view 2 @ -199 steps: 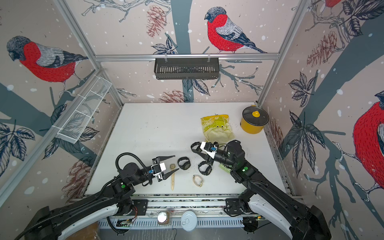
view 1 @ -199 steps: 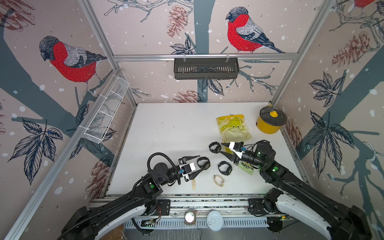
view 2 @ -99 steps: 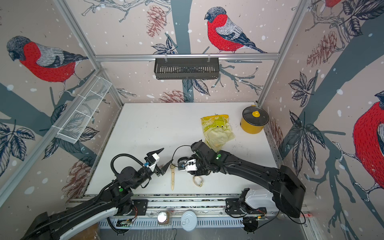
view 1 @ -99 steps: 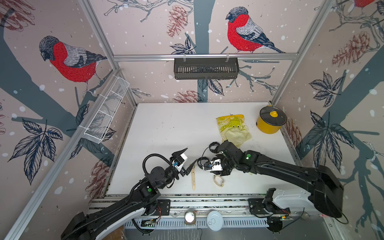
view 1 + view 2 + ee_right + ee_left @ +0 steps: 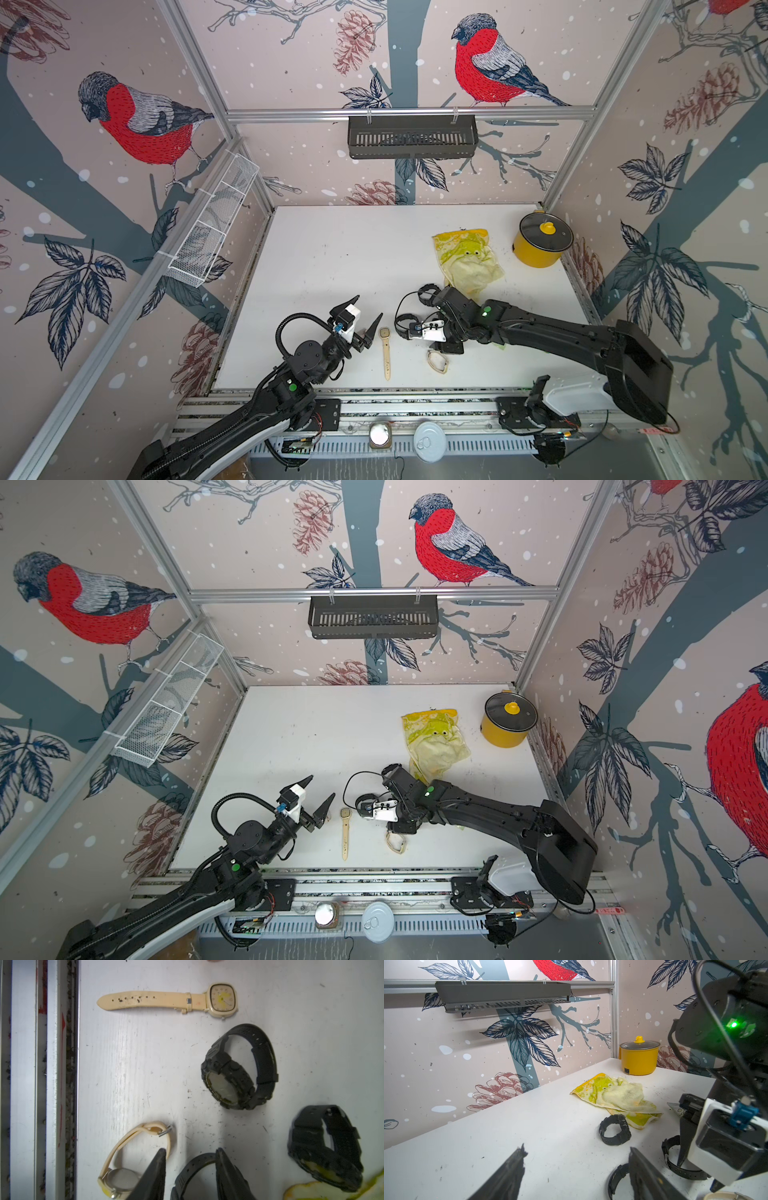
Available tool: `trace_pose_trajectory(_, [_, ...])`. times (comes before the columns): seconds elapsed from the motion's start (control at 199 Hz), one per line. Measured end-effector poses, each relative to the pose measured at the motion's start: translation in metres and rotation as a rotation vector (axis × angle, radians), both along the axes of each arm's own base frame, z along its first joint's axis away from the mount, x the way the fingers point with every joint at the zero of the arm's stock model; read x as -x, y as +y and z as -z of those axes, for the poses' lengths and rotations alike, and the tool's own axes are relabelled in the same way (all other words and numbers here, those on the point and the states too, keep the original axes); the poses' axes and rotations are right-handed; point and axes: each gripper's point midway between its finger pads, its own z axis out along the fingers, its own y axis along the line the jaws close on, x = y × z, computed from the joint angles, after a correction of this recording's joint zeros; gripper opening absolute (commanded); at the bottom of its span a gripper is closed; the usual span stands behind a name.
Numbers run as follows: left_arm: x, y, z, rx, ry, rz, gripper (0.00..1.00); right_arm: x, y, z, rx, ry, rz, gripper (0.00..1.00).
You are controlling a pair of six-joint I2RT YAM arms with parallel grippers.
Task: Wipe the watch dial
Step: Pick up the watch at the center of the board.
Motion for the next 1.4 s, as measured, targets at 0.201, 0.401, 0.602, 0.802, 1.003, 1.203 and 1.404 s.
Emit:
trace_pose_trajectory(0.201, [0.001,0.002,0.000,0.008,-0.006,0.000,0.78,0.006,-0.005,0.018,0.059,0.022,0.015,0.40])
trace_pose_trajectory(0.401, [0.002,0.002,0.002,0.003,-0.003,0.001,0.78,0.003,-0.014,0.030,0.109,0.020,0.056,0.42])
trace_pose_trajectory(0.602, [0.002,0.002,0.003,-0.001,0.000,0.000,0.78,0.006,-0.017,0.037,0.129,0.042,0.074,0.42])
trace_pose_trajectory(0.802, [0.002,0.003,0.002,0.002,-0.002,-0.003,0.78,0.006,-0.016,0.043,0.145,0.071,0.083,0.40])
trace_pose_trajectory(1.003, [0.003,0.005,0.004,0.007,-0.005,-0.008,0.78,0.011,-0.015,0.053,0.162,0.118,0.091,0.22])
trace_pose_trajectory(1.203, [0.001,0.009,0.004,0.010,-0.006,-0.031,0.78,0.014,-0.009,0.054,0.119,0.147,0.083,0.07])
trace_pose_trajectory(1.404, [0.001,0.011,0.002,0.027,0.000,-0.039,0.78,0.007,-0.006,0.041,0.075,0.127,0.095,0.06])
